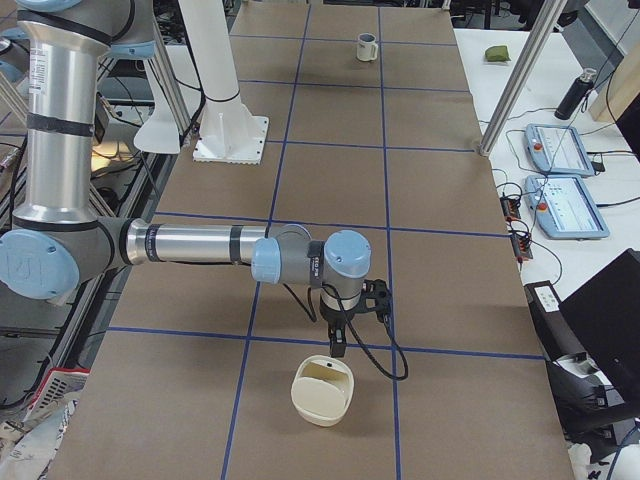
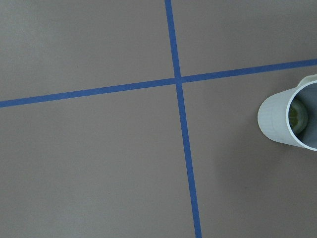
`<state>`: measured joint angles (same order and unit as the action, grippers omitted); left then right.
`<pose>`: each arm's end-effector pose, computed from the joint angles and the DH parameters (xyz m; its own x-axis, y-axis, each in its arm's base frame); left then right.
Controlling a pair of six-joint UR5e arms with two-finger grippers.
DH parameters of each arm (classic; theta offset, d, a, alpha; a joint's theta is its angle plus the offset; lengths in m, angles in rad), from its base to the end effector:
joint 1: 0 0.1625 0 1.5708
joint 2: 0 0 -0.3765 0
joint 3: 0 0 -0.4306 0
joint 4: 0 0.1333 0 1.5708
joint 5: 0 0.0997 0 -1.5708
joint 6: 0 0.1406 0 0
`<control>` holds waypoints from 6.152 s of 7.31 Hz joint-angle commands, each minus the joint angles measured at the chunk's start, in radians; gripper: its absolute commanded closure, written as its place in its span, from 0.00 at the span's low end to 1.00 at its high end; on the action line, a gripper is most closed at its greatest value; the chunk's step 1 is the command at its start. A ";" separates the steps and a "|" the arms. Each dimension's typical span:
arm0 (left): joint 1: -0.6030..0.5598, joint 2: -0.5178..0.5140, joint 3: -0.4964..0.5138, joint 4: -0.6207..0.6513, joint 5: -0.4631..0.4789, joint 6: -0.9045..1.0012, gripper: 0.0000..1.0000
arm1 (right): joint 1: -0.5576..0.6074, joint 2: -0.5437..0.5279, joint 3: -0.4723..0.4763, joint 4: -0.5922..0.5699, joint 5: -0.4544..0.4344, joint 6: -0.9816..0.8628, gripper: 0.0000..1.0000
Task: Left arm hands cup to right arm to dump lemon
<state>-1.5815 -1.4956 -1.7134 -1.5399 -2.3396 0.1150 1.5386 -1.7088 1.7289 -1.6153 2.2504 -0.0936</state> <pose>-0.0409 -0.5042 0.6063 0.7155 0.1322 -0.6860 -0.0719 0.9906 0.1160 0.0296 -0.4769 0.6385 0.7715 -0.1031 0.6278 0.1048 0.9939 0.0344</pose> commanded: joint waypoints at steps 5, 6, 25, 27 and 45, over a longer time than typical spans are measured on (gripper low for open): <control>-0.002 -0.003 0.002 -0.054 0.003 0.005 0.00 | 0.000 0.009 0.030 0.002 -0.001 -0.002 0.00; -0.002 -0.005 0.003 -0.115 0.002 0.002 0.00 | 0.000 0.020 0.035 0.003 -0.002 0.002 0.00; 0.356 -0.095 0.233 -0.583 0.035 -0.524 0.00 | -0.264 0.206 0.084 0.258 0.107 0.295 0.01; 0.365 -0.095 0.236 -0.606 0.036 -0.538 0.34 | -0.264 0.206 0.084 0.258 0.107 0.295 0.01; 0.532 -0.800 0.127 -0.284 -0.086 -2.187 1.00 | -0.759 0.633 0.069 0.575 -0.570 0.540 0.01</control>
<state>-1.1086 -2.2361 -1.5873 -1.8220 -2.4282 -1.9331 0.8456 -1.0974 1.7988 -1.0989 1.7839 0.4313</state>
